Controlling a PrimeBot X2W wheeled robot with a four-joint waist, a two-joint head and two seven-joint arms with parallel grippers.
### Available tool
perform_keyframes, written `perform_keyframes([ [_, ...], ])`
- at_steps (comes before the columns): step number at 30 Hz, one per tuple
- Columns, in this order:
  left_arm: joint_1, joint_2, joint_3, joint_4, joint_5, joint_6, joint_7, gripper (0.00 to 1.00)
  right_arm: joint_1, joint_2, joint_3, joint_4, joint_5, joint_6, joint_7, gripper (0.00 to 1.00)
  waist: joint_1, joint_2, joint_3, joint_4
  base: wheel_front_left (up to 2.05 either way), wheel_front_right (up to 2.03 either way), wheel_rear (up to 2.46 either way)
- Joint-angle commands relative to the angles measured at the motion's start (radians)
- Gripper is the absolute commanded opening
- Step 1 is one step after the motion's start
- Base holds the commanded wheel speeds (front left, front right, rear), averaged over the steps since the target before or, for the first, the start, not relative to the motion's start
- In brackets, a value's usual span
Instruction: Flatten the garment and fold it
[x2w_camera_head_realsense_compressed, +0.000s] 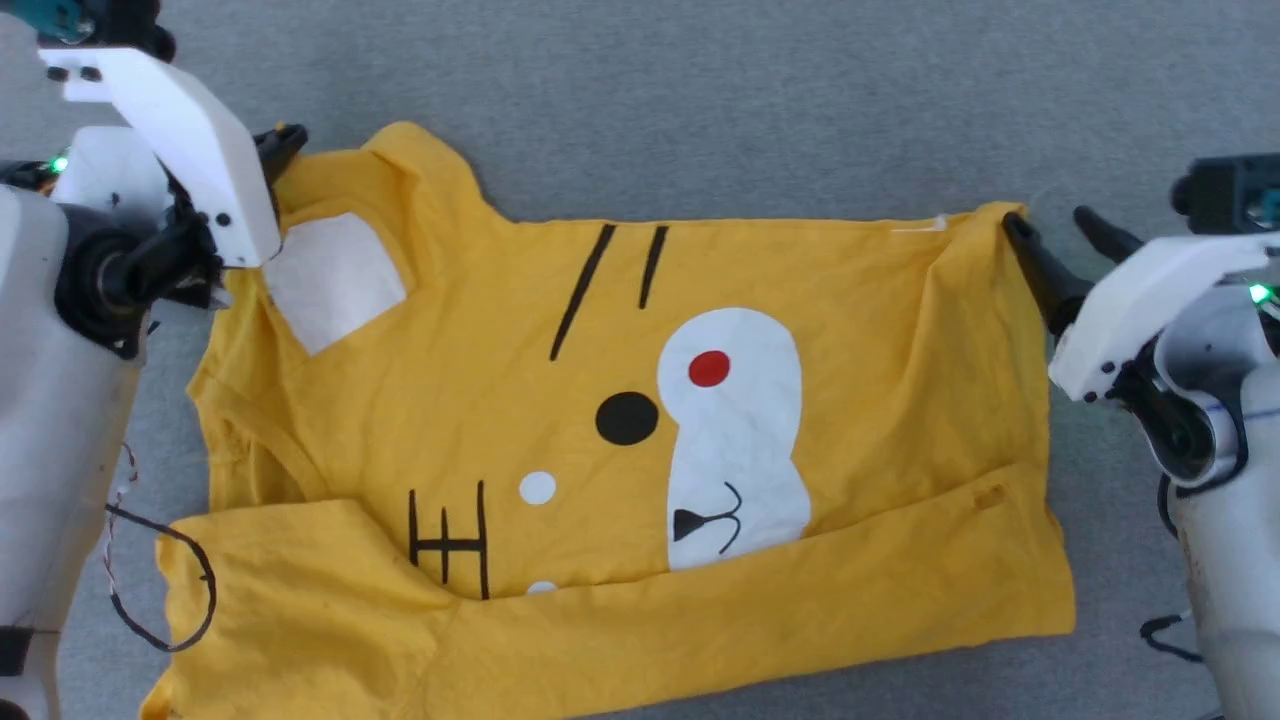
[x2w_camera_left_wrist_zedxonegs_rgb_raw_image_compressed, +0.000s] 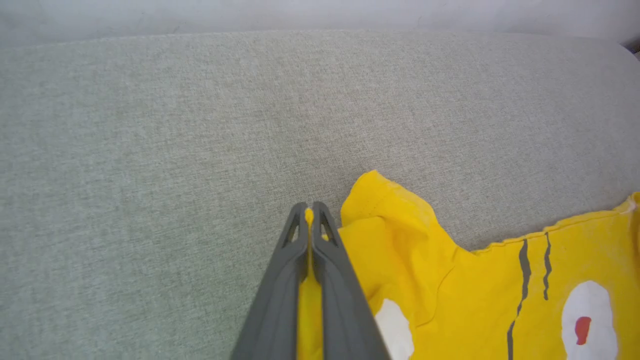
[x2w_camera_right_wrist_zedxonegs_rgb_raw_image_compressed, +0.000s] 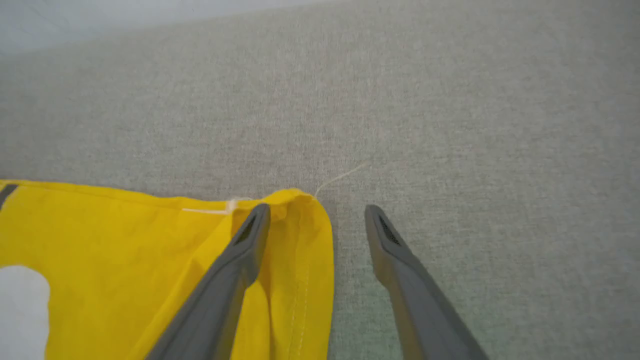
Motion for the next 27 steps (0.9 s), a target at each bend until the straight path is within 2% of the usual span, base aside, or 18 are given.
perform_keyframes([
  [1,-0.013,-0.008,0.0,-0.007,-0.001,-0.009,-0.005,0.0,-0.036,-0.012,0.02,0.032,0.01,-0.001,0.035,1.0,-0.0002,0.0,0.003,0.027,0.0,0.0,0.0],
  [5,-0.017,-0.014,-0.002,-0.024,-0.004,-0.013,-0.01,0.0,-0.111,-0.047,0.086,0.134,0.039,-0.001,0.161,1.0,-0.0002,0.0,0.019,0.046,0.0,0.0,0.0],
  [10,-0.016,-0.018,-0.004,-0.036,-0.009,-0.016,-0.015,0.0,-0.153,-0.07,0.155,0.247,0.089,-0.001,0.408,1.0,-0.0002,0.0,0.025,0.062,0.0,0.0,0.0],
  [11,-0.015,-0.019,-0.005,-0.037,-0.01,-0.017,-0.015,0.0,-0.155,-0.071,0.158,0.263,0.096,-0.001,0.456,0.57,-0.0002,0.0,0.024,0.063,0.0,0.0,0.0],
  [13,-0.013,-0.02,-0.006,-0.04,-0.013,-0.018,-0.016,0.0,-0.158,-0.07,0.154,0.281,0.103,-0.001,0.528,0.0,-0.0002,0.0,0.023,0.067,0.0,0.0,0.0],
  [15,-0.008,-0.022,-0.007,-0.042,-0.017,-0.02,-0.017,0.0,-0.159,-0.071,0.145,0.286,0.103,-0.001,0.57,0.0,-0.0002,0.0,0.02,0.069,0.0,0.0,0.0],
  [18,0.001,-0.024,-0.009,-0.04,-0.021,-0.025,-0.021,0.0,-0.165,-0.076,0.128,0.251,0.1,-0.001,0.555,0.0,-0.0002,0.0,0.006,0.074,0.0,0.0,0.0],
  [22,0.015,-0.026,-0.007,-0.041,-0.024,-0.034,-0.046,0.0,-0.177,-0.095,0.089,0.168,0.08,-0.001,0.427,0.0,-0.0002,0.0,-0.029,0.082,0.0,0.0,0.0],
  [27,0.068,-0.03,0.018,-0.062,-0.045,-0.041,-0.107,0.0,-0.146,-0.099,0.04,0.09,0.08,-0.001,0.32,0.0,-0.0002,0.0,-0.098,0.098,0.0,0.0,0.0],
])
